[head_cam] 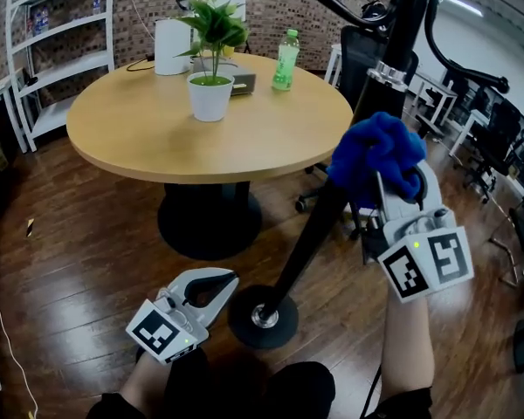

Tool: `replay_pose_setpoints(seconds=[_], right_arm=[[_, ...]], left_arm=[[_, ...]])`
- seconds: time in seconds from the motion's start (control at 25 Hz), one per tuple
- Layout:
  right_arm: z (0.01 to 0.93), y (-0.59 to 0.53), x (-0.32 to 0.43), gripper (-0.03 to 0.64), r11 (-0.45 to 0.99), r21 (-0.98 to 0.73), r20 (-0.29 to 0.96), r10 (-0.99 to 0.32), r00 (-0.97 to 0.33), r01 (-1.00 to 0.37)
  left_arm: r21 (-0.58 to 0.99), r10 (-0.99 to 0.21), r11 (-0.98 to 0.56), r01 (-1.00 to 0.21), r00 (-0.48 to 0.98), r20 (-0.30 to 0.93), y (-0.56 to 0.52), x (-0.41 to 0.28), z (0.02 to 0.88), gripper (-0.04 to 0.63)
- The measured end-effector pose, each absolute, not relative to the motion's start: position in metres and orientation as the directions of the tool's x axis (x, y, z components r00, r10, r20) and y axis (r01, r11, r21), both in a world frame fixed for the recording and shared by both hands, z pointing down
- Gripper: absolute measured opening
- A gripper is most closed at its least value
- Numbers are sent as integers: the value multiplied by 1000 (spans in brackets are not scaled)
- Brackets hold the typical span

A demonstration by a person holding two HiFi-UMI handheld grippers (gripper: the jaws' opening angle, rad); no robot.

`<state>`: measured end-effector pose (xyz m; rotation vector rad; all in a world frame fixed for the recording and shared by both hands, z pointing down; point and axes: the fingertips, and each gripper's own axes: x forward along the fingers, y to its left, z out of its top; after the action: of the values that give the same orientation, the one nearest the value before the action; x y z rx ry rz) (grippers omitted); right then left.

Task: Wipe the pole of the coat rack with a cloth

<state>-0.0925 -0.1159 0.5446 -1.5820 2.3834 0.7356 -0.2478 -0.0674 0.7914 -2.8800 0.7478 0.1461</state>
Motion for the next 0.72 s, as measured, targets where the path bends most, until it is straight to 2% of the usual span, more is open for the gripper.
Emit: replay_pose_setpoints(seconds=[0.24,0.36,0.56,0.72], right_arm=[[479,-113,-87,75,240,327,-460,-804,-376,-914],[482,-114,-91,75,221,355,-459,-805,-375,-908],[557,-115,-97,75,263,324,-410,-827,-385,-909],[653,-112,-94,75,306,257,-338,-860,-382,-917]], left_arm=[[-156,-480,-850,-503,862,-163,-60,-261,777,3],[-160,-480,-848,-506,860,-174,-58,-265,771,3],[-165,-466,-856,-491,869,-169,-57,-261,770,3],[-158,-458,-863,-480,875,-155,-53,-255,778,3]])
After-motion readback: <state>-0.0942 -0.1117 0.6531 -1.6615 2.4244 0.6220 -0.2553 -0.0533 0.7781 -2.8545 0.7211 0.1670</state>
